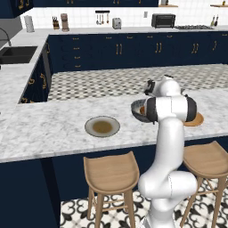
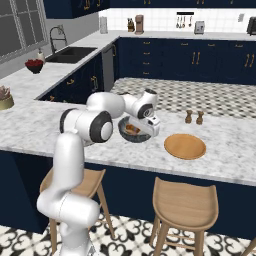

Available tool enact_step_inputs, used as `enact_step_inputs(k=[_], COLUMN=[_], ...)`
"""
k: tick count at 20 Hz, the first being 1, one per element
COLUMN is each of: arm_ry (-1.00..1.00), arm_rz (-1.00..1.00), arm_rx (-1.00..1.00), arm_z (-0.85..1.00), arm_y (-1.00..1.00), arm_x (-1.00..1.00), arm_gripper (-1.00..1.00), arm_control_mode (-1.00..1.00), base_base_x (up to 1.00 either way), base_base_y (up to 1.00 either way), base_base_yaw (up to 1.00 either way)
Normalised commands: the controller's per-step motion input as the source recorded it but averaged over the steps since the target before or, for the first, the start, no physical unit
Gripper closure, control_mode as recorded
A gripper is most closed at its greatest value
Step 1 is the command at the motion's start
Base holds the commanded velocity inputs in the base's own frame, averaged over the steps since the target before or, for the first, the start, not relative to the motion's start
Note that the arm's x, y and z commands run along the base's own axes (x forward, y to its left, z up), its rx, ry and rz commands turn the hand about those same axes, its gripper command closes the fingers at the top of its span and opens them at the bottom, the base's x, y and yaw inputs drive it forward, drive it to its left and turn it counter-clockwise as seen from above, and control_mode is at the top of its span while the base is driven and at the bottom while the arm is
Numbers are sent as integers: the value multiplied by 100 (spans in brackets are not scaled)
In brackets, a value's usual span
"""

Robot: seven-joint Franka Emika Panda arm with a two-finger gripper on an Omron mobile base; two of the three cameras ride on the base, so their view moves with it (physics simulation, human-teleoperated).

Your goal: Pick the chicken drumstick and sweet potato from their plates and place them in the bowl. Then put the bowl in the fridge.

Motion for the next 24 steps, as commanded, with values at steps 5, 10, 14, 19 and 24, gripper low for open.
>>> enact_step_inputs(k=[5,10,14,19,24], arm_ry=[0,-1,3,-8,-11], arm_rz=[0,0,-10,-4,-10], arm_rx=[4,1,0,0,-10], arm_z=[-66,-42,6,9,70], arm_y=[1,7,20,8,57], arm_x=[0,3,0,-16,-41], arm_gripper=[100,100,100,100,100], arm_control_mode=[-100,-100,-100,-100,-100], base_base_x=[0,0,0,0,0], base_base_y=[0,0,0,0,0], base_base_yaw=[0,0,0,0,0])
